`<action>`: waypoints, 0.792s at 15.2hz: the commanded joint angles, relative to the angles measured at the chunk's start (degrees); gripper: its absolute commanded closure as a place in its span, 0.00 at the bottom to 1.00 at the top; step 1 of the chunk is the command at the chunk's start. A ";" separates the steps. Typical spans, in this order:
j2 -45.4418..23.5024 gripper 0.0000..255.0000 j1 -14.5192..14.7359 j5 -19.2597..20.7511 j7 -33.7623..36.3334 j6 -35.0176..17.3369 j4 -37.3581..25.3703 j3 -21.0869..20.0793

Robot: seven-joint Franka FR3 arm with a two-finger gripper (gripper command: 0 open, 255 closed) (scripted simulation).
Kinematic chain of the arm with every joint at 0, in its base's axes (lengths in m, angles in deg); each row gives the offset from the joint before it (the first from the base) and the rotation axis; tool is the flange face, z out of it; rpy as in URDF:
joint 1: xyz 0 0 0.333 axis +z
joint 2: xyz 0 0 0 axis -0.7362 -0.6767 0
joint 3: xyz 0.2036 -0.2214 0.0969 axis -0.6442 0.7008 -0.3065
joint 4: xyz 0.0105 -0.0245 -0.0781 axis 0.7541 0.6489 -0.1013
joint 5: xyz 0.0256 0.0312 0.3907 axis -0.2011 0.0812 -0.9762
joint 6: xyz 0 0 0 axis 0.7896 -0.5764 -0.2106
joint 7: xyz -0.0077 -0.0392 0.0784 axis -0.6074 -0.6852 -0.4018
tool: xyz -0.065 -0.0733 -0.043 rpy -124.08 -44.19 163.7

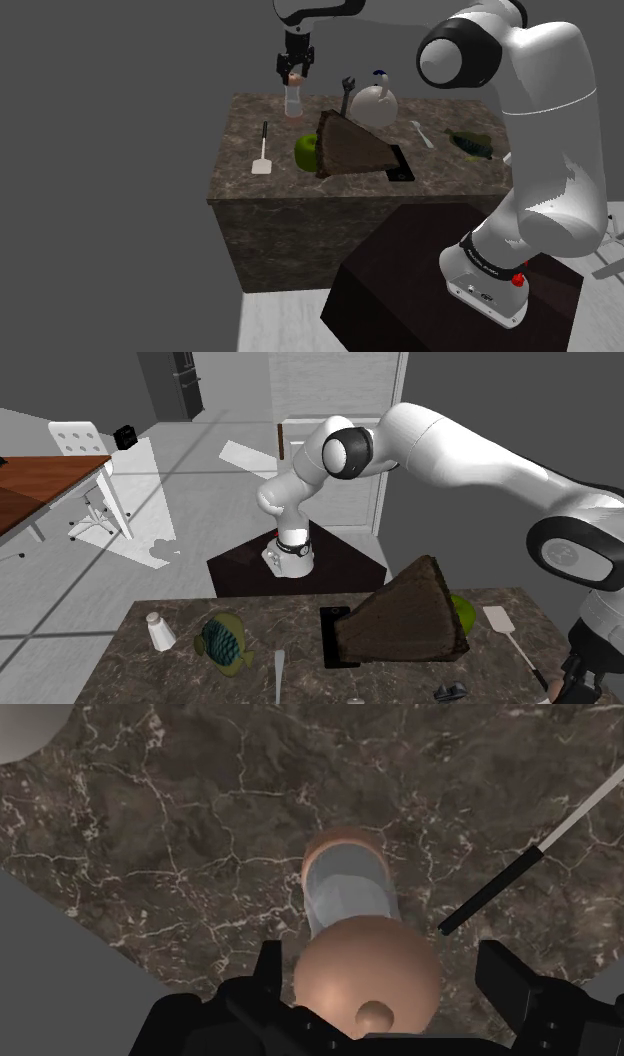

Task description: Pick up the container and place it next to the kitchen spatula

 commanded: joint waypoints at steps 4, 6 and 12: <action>0.51 0.00 -0.33 0.18 0.27 5.42 -4.96 0.11; 0.44 0.00 -0.47 0.20 0.35 6.99 -6.60 0.11; 0.44 0.00 -0.47 0.20 0.35 6.99 -6.60 0.11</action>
